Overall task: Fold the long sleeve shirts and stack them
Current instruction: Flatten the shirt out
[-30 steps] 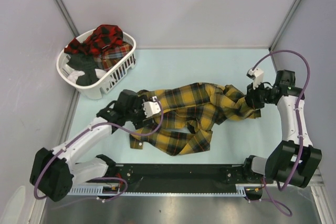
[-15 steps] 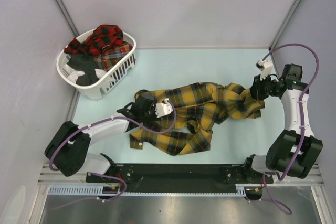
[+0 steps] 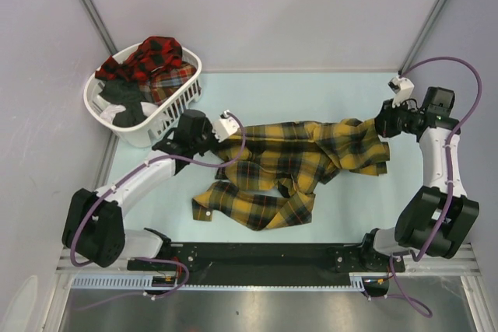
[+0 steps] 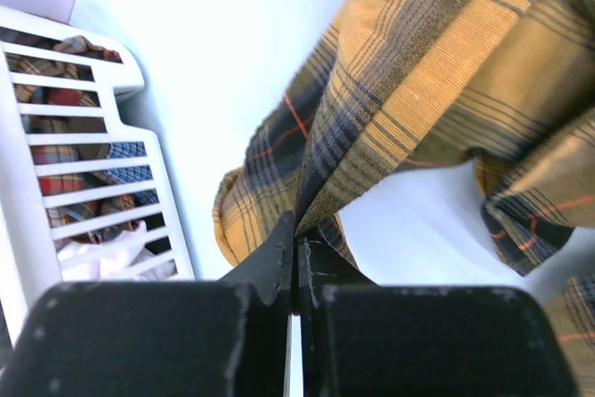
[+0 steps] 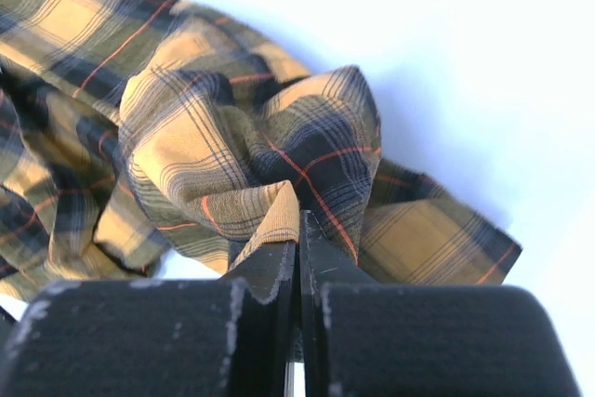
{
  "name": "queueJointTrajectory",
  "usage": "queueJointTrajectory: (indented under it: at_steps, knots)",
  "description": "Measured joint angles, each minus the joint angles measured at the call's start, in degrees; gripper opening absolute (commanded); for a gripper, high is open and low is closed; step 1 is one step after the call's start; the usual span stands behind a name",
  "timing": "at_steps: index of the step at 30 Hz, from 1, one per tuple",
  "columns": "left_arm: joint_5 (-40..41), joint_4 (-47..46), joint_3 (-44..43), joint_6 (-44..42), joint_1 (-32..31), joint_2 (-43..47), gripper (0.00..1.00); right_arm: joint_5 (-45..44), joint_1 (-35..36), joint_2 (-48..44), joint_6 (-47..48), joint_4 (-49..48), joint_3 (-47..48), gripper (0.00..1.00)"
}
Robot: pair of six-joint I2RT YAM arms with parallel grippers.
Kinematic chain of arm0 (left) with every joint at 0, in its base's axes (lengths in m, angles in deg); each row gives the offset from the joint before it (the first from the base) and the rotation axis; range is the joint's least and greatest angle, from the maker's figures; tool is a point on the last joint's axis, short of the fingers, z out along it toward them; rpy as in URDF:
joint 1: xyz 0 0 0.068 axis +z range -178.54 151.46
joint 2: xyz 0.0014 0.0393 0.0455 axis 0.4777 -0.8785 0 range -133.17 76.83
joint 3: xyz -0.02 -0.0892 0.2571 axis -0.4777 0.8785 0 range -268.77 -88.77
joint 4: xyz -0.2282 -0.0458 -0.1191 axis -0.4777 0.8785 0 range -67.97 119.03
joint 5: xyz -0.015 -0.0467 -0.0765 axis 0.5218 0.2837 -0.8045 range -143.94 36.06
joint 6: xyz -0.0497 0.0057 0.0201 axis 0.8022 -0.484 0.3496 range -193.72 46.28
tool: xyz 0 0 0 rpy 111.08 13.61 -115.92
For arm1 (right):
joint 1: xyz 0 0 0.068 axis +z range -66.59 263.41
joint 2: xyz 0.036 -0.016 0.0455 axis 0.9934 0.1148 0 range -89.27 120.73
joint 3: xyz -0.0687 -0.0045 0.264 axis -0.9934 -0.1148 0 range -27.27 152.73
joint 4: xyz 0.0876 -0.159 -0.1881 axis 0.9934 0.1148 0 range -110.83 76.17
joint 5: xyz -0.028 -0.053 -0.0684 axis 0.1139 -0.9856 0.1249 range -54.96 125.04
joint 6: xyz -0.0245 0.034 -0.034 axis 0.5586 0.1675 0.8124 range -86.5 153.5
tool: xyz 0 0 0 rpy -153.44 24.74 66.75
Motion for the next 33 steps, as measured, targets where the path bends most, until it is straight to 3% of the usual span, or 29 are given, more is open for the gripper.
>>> queueJointTrajectory:
  at_steps: [3, 10, 14, 19, 26, 28, 33]
  knots:
    - [-4.7, 2.1, -2.6, -0.1, 2.4, -0.7, 0.05, 0.3, 0.0, 0.7, -1.8, -1.6, 1.2, 0.0]
    - [-16.2, 11.3, -6.3, -1.0, 3.5, -4.3, 0.48, 1.4, 0.0, 2.1, -5.7, -4.7, 3.5, 0.0]
    - [-17.8, 10.6, -6.3, 1.4, 3.8, -6.4, 0.59, 2.1, 0.6, 3.1, -7.7, -5.6, 3.6, 0.0]
    - [-16.2, 3.3, -1.6, 3.9, 2.7, -4.5, 0.64, 2.3, 1.3, 3.8, -9.8, -7.1, 3.5, 0.0]
    - [-7.4, -4.9, 9.3, 4.0, -5.1, 1.0, 0.71, 2.3, 1.7, 3.8, -11.6, -8.4, 3.5, 0.0]
    - [-5.8, -6.3, 11.1, 4.0, -6.4, 2.8, 0.8, 2.4, 1.7, 3.8, -11.8, -8.7, 3.5, 0.0]
    - [-2.9, -11.9, 15.8, 2.0, -8.1, 8.0, 0.79, 2.3, 1.7, 3.8, -12.0, -8.7, 3.5, 0.0]
